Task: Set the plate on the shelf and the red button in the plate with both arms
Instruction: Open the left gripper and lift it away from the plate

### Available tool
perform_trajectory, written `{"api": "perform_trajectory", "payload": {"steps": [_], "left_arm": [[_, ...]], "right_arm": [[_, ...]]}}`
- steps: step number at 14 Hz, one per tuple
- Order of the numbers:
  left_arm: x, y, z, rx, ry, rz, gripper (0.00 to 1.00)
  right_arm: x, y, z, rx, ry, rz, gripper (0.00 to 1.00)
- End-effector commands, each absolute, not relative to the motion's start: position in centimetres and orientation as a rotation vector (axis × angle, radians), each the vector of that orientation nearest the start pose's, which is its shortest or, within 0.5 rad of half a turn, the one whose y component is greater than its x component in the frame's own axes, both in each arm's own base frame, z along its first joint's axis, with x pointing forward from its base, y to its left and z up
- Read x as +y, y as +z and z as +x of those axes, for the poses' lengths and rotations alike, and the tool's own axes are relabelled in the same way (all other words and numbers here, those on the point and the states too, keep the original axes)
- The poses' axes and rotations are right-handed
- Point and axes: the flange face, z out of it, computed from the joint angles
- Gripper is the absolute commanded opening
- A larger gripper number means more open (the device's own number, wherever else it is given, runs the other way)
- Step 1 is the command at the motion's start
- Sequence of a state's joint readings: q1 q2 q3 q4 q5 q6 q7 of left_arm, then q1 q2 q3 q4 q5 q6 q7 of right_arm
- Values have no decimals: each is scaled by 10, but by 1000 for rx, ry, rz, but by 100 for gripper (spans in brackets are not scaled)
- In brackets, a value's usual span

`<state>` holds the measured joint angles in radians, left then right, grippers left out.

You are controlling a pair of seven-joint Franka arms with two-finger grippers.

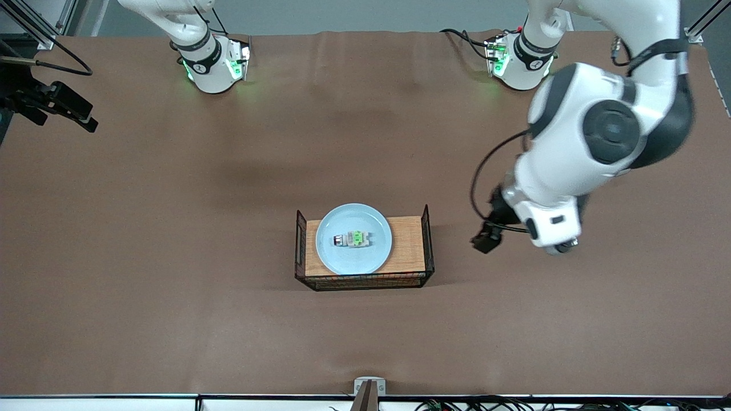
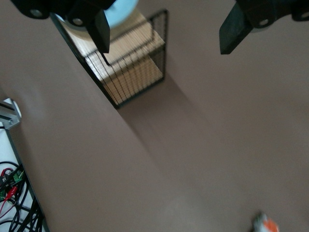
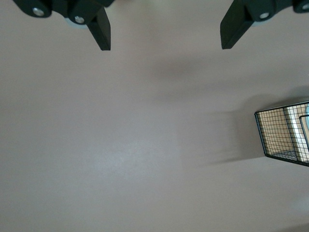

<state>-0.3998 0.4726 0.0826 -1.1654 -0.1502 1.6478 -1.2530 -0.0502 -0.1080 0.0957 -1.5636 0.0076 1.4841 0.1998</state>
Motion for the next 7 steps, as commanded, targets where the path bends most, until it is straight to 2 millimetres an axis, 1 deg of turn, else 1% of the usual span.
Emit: {"api": "perform_trajectory", "payload": {"steps": [1, 3, 4, 5, 6, 7], "left_arm": [[-142, 558, 649, -1057, 171, -3044, 100], [-80, 571, 644, -720, 212, -3145, 100], [-62, 575, 642, -638, 217, -3168, 100], [-47, 579, 641, -620, 202, -3176, 100], [-42, 581, 641, -622, 193, -3169, 100], [-41, 581, 641, -604, 172, -3121, 100]], "right_arm": [[32, 683, 509, 166, -69, -3161, 100], [32, 683, 509, 164, -69, -3161, 100], [32, 683, 509, 161, -72, -3161, 100], [32, 683, 509, 159, -70, -3163, 100], [32, 683, 509, 157, -69, -3162, 100], [33, 683, 509, 152, -72, -3162, 100]]}}
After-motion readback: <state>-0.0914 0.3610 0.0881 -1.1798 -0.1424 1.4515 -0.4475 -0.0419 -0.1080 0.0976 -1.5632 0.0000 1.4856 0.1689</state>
